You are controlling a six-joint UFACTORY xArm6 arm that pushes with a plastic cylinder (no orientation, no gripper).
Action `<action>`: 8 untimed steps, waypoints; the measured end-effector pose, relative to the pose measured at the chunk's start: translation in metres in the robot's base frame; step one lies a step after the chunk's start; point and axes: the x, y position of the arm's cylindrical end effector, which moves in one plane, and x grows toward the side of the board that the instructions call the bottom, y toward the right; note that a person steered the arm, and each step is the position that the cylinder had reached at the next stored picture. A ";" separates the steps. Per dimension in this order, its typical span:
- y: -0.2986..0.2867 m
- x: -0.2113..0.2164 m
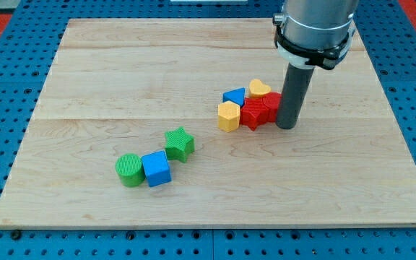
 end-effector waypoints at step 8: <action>-0.020 -0.132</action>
